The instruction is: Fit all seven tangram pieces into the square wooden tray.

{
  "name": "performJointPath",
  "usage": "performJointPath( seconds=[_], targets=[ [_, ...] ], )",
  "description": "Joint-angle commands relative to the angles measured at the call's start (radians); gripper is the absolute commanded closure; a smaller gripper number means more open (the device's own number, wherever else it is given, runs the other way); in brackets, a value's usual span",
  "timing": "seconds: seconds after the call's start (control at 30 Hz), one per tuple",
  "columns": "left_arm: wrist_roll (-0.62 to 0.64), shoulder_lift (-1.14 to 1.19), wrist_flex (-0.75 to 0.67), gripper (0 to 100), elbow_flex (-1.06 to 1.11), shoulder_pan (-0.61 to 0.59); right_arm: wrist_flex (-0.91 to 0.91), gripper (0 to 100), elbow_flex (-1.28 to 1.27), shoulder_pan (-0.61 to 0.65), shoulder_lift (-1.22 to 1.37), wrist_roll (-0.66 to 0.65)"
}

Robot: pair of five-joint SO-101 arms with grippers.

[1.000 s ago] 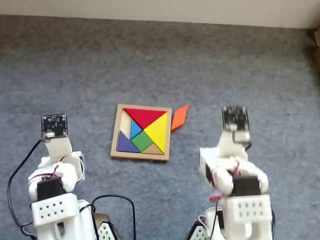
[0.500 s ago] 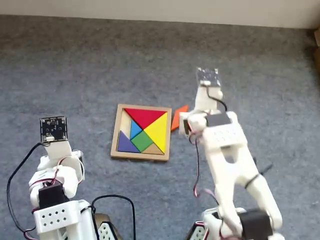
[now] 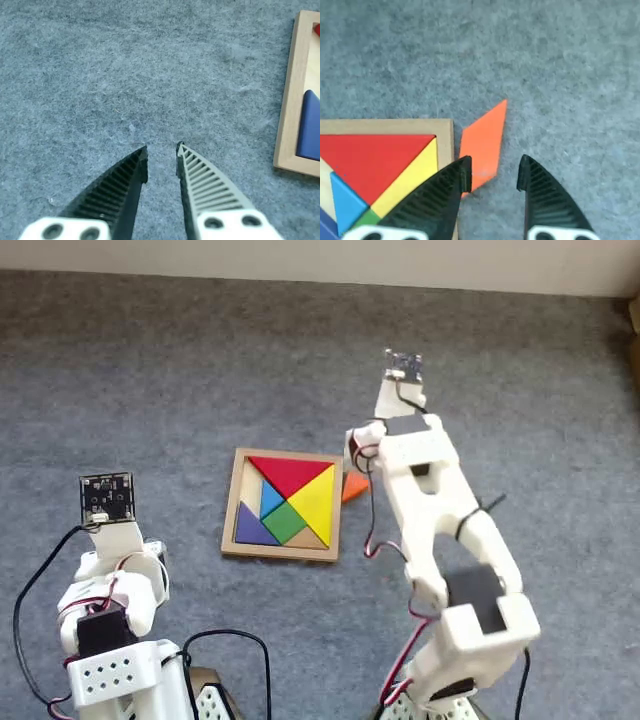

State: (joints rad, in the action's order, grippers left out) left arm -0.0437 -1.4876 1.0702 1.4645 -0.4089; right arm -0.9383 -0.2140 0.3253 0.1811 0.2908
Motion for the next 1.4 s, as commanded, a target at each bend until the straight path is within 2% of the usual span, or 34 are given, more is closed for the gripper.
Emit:
performJointPath(
  seconds=[0.0,0.43,0.77,0.9,0.97,1.07,1.37],
  targets=[
    [-0.006,-0.013,-0.015,88,-0.002,-0.01,0.021,83.8,0.117,0.013,0.054,0.031],
    [-0.008,-0.013,-0.017,88,-0.002,-0.007,0.016,83.8,0.232,0.03,0.298,0.026],
    [-0.008,-0.013,-0.017,88,-0.002,-0.007,-0.085,84.5,0.242,0.067,0.311,0.025],
    [-0.008,-0.013,-0.017,88,-0.002,-0.008,-0.088,93.4,0.242,0.061,0.309,0.023],
    [-0.008,-0.013,-0.015,88,-0.002,-0.008,-0.101,97.9,0.242,0.061,0.309,-0.029],
    [-0.008,-0.013,-0.015,88,-0.002,-0.008,-0.136,99.3,0.243,0.064,0.3,-0.11],
    [-0.008,-0.013,-0.015,88,-0.002,-0.01,-0.179,99.3,0.196,0.093,-0.001,-0.117]
  ],
)
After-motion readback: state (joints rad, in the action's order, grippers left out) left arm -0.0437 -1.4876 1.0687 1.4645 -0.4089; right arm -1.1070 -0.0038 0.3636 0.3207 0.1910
